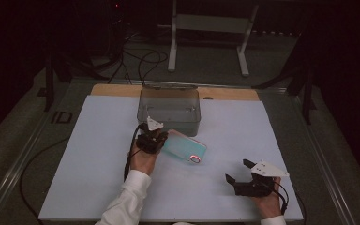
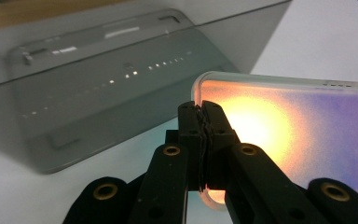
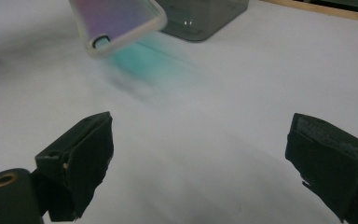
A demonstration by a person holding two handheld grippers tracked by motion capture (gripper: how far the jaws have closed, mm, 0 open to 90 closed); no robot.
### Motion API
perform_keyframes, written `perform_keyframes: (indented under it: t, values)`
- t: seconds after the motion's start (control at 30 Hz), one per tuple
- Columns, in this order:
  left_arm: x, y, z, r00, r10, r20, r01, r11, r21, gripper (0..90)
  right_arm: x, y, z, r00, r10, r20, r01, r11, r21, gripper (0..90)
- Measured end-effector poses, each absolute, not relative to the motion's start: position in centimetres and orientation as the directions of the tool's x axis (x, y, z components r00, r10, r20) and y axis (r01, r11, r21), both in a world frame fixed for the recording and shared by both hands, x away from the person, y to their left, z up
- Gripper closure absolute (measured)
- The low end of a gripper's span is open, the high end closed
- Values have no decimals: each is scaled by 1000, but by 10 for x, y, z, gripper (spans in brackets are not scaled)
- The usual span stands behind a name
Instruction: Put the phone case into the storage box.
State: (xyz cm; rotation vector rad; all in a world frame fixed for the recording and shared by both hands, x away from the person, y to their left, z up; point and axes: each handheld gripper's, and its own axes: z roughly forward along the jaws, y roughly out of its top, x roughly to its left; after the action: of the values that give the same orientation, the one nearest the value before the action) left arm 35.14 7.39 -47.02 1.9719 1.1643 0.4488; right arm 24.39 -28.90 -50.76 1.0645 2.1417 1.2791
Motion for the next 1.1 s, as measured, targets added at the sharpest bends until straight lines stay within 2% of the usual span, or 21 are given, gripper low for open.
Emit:
perform_keyframes:
  t: [0.47, 0.77, 1.1]
  values:
    - [336, 133, -465, 467, 882, -64, 488, -196, 851, 890, 245, -288, -508, -616, 785, 63, 405, 247, 880, 78]
    - [325, 152, -465, 453, 890, -46, 453, -186, 872, 891, 246, -287, -508, -614, 786, 72, 406, 236, 883, 77]
    - [316, 155, -463, 464, 886, -17, 413, -199, 889, 890, 248, -284, -508, -626, 776, 83, 402, 230, 886, 78]
